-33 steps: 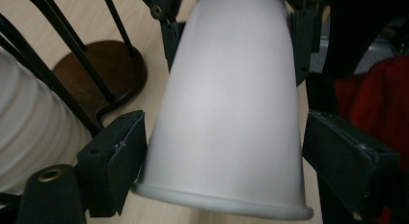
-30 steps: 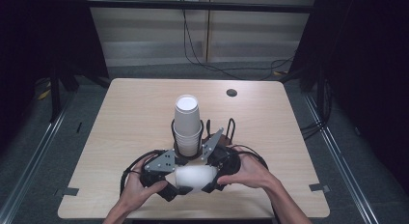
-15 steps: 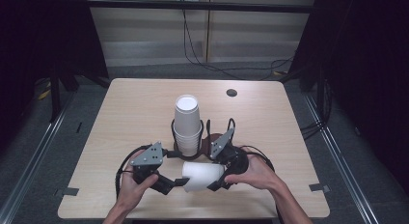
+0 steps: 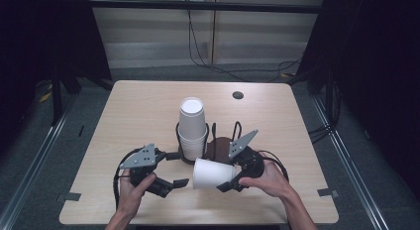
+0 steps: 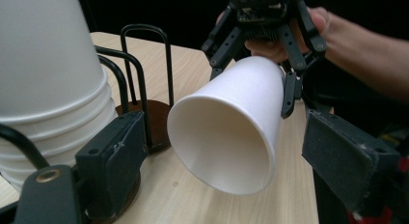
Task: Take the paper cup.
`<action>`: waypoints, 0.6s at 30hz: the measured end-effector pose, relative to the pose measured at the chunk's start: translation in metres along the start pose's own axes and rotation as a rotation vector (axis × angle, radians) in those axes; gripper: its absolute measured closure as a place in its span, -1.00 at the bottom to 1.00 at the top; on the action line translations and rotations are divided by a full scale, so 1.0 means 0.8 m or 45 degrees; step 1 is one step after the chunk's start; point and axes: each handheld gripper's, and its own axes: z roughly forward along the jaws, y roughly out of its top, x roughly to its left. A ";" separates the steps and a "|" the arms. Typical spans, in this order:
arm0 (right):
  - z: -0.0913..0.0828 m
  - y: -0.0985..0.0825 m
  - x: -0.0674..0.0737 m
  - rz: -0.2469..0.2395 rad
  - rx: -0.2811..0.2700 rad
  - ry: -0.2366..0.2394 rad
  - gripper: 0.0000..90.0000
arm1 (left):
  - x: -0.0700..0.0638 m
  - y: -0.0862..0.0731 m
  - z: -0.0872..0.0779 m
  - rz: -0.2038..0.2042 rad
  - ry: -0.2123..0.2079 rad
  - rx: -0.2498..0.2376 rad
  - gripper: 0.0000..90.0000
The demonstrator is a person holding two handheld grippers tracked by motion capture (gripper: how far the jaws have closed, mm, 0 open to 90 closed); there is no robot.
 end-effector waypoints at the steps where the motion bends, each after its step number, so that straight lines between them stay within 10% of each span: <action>1: -0.001 -0.002 0.000 0.005 -0.015 0.005 -0.42 | 0.000 -0.001 -0.001 0.000 -0.008 -0.005 -0.65; 18: -0.011 -0.016 -0.001 -0.011 -0.233 0.036 -0.42 | -0.003 -0.004 0.007 0.018 -0.069 -0.023 -1.00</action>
